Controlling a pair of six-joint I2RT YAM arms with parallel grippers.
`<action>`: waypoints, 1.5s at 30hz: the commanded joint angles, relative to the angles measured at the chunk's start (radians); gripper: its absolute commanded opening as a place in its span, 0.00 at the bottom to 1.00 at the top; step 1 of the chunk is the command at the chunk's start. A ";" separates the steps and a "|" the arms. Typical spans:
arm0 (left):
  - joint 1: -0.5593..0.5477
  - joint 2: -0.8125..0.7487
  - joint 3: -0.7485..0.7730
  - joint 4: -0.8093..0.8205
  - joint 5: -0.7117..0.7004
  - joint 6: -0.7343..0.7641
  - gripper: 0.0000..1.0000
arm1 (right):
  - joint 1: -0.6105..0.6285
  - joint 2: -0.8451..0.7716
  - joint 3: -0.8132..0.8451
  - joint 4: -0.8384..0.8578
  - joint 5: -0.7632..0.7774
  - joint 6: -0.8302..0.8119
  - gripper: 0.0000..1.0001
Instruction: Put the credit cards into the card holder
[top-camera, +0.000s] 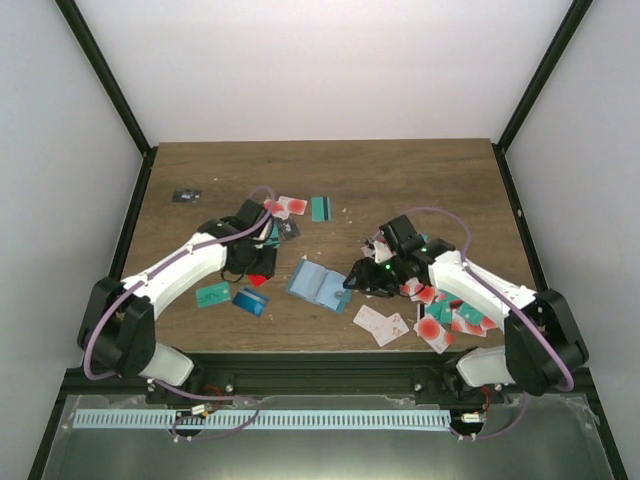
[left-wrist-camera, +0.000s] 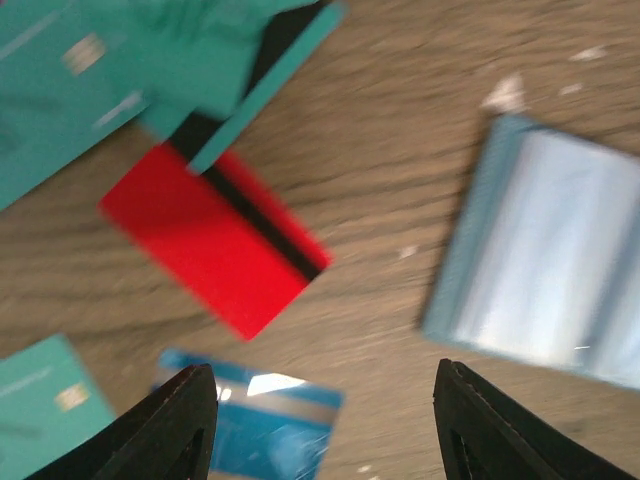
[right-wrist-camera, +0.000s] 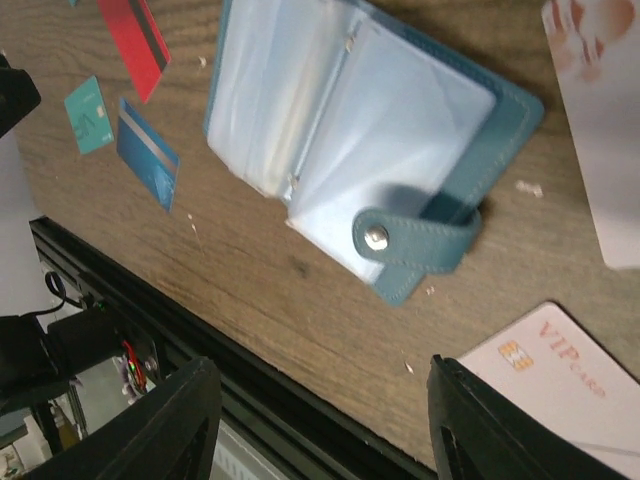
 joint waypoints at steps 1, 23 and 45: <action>0.046 -0.075 -0.095 -0.043 -0.044 -0.045 0.62 | -0.002 -0.077 -0.045 -0.041 0.026 0.054 0.59; -0.373 0.313 0.184 0.344 0.477 -0.009 0.53 | -0.014 -0.376 -0.307 -0.338 0.226 0.323 0.89; -0.514 0.739 0.453 0.255 0.597 0.011 0.47 | -0.022 -0.733 -0.638 -0.083 0.106 0.607 0.84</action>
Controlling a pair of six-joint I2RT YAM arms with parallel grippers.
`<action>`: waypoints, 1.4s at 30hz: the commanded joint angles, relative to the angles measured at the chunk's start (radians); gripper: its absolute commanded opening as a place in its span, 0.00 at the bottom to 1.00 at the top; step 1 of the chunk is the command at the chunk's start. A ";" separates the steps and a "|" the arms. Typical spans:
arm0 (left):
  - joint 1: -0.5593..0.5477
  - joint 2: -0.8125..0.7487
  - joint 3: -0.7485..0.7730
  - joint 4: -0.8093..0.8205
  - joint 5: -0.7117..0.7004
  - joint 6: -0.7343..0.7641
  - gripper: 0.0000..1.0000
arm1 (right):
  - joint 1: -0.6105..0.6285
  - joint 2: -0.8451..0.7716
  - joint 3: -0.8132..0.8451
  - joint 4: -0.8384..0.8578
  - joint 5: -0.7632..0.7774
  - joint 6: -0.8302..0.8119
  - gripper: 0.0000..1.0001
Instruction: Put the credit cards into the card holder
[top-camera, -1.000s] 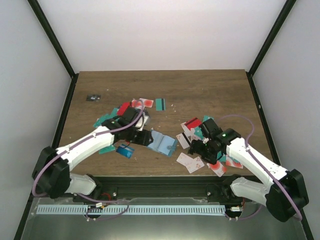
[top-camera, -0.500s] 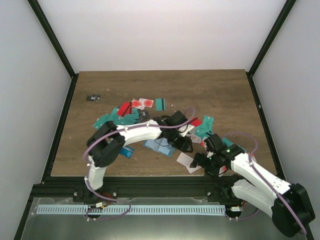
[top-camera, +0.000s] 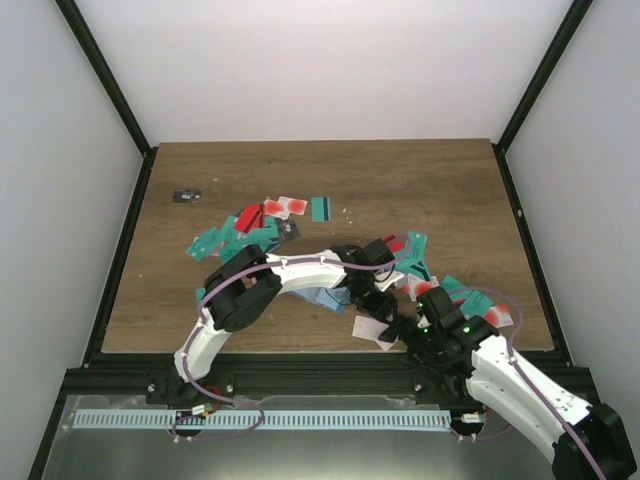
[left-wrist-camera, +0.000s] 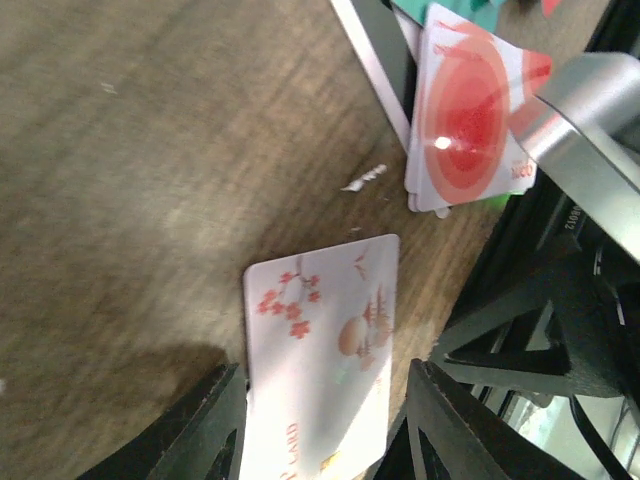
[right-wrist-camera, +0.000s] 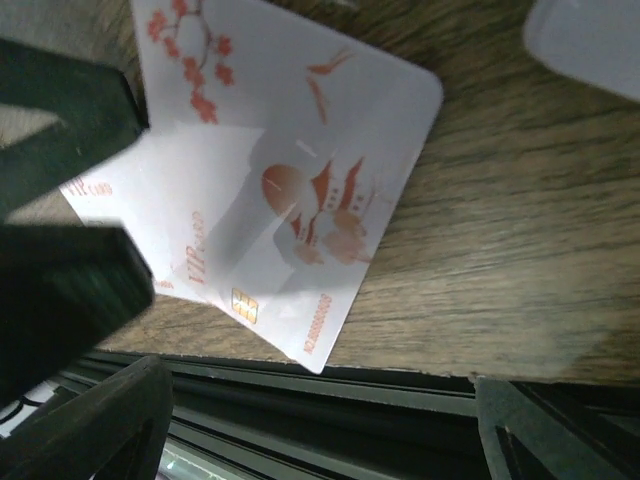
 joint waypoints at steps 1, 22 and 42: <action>-0.037 0.056 -0.005 -0.036 -0.003 0.009 0.46 | -0.011 -0.052 -0.043 0.059 0.010 0.104 0.84; -0.106 0.050 -0.061 0.021 0.078 -0.061 0.45 | -0.012 -0.094 -0.157 0.221 0.105 0.206 0.59; -0.108 0.002 -0.153 -0.058 0.162 -0.183 0.43 | -0.011 -0.122 -0.178 0.241 0.120 0.252 0.49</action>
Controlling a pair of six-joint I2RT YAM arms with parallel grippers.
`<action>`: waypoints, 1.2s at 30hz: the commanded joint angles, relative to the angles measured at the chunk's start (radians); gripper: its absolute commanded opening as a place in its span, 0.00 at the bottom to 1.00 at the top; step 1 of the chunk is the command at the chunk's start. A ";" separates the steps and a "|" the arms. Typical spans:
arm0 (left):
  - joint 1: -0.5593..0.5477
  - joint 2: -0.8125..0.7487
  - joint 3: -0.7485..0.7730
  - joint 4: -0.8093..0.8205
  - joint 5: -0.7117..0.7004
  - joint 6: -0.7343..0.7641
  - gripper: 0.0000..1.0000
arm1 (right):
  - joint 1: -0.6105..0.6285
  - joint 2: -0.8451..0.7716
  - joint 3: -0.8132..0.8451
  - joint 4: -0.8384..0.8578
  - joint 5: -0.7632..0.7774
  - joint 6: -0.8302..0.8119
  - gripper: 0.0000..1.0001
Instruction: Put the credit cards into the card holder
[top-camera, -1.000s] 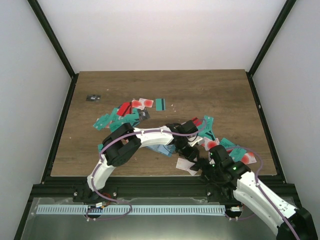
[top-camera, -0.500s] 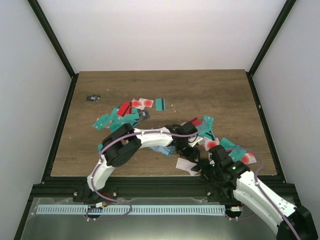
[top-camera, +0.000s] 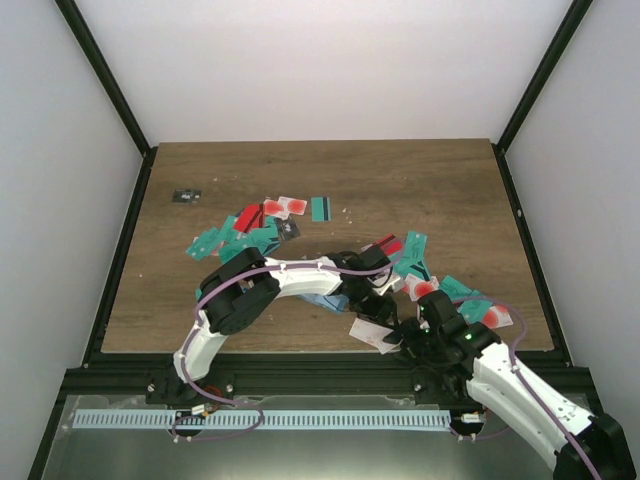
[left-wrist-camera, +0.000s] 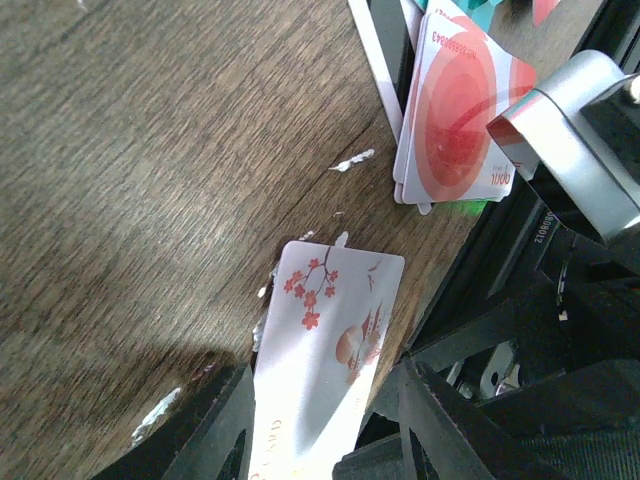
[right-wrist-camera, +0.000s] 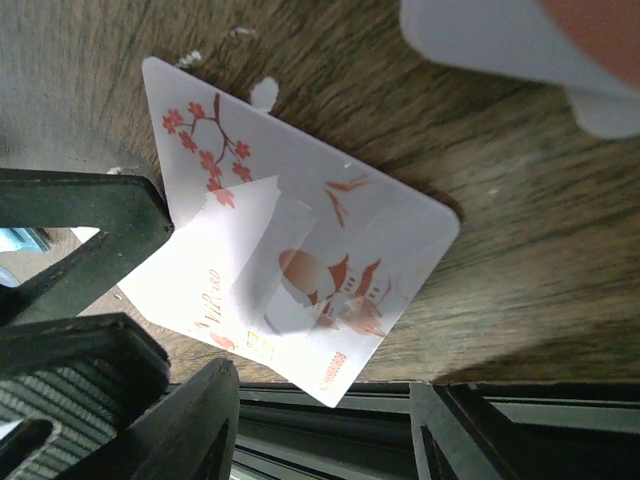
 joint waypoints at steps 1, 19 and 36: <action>-0.077 0.032 -0.051 -0.189 0.127 -0.041 0.43 | -0.015 -0.025 -0.104 0.182 0.096 0.017 0.49; -0.071 -0.006 -0.125 -0.063 0.310 -0.214 0.36 | -0.015 -0.012 -0.103 0.214 0.081 -0.009 0.41; -0.048 -0.009 -0.144 -0.028 0.323 -0.236 0.35 | -0.015 -0.079 -0.049 0.117 0.100 -0.017 0.16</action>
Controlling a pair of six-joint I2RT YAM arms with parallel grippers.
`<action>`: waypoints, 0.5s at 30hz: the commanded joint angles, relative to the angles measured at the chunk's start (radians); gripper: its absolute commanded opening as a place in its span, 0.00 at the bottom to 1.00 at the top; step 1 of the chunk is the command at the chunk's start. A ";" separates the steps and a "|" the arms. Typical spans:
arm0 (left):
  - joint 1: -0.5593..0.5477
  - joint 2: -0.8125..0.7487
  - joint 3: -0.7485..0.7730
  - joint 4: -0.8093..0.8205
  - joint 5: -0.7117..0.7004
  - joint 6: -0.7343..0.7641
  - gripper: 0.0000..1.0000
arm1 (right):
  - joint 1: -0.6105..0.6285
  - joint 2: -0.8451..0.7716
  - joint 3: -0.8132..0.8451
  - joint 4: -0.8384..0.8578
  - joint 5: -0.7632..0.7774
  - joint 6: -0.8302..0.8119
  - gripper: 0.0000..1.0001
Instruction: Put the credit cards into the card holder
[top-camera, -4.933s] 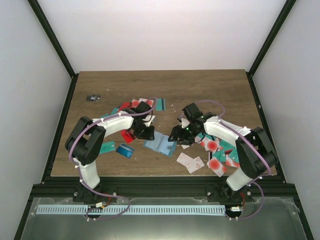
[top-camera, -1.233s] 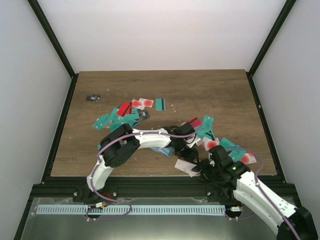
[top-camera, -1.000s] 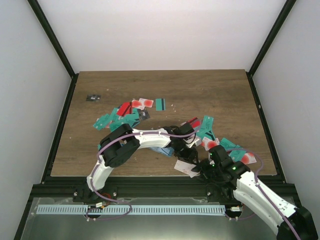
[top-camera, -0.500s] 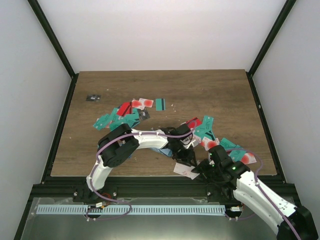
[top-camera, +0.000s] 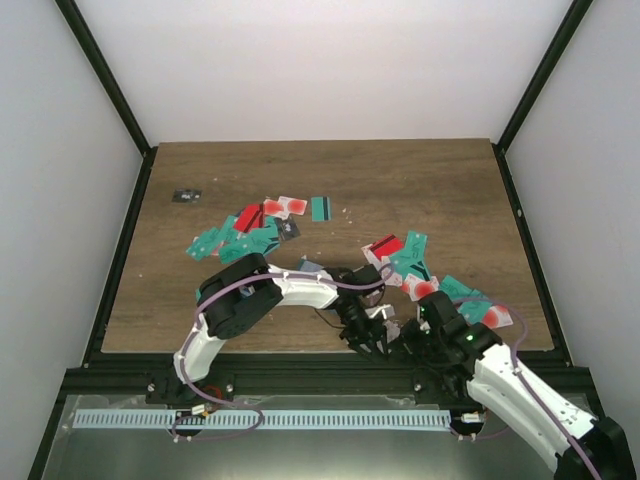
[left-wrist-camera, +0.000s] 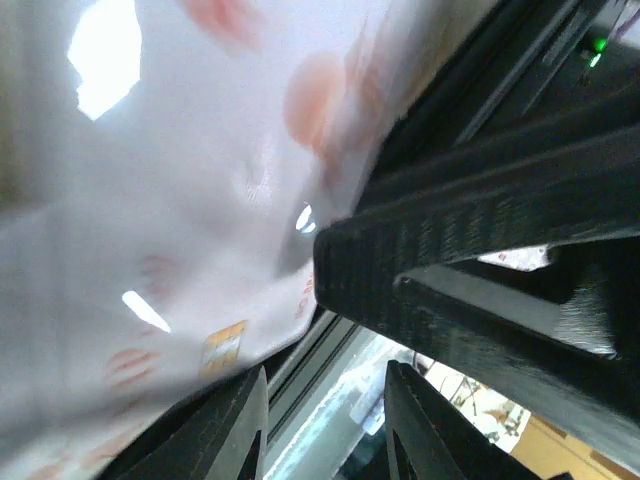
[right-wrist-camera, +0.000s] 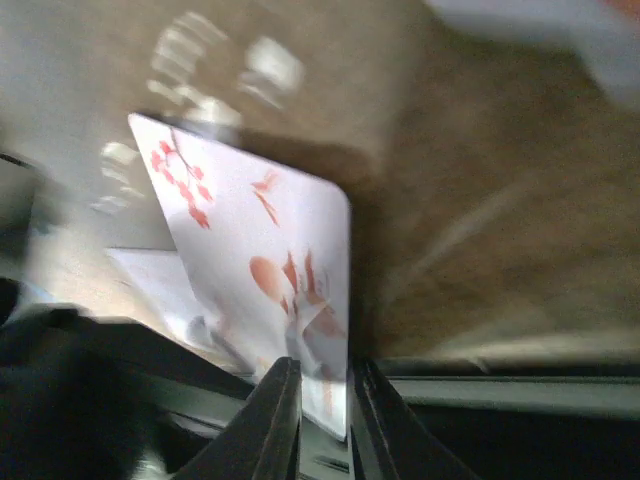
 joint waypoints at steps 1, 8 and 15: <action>-0.022 0.012 -0.013 -0.016 0.039 -0.008 0.35 | -0.022 -0.071 -0.058 0.150 0.113 -0.015 0.15; -0.009 -0.024 -0.010 0.005 0.031 -0.017 0.34 | -0.021 -0.069 -0.047 0.154 0.109 -0.033 0.08; 0.080 -0.142 0.042 -0.149 -0.165 0.060 0.39 | -0.022 -0.058 -0.014 0.088 0.115 -0.066 0.14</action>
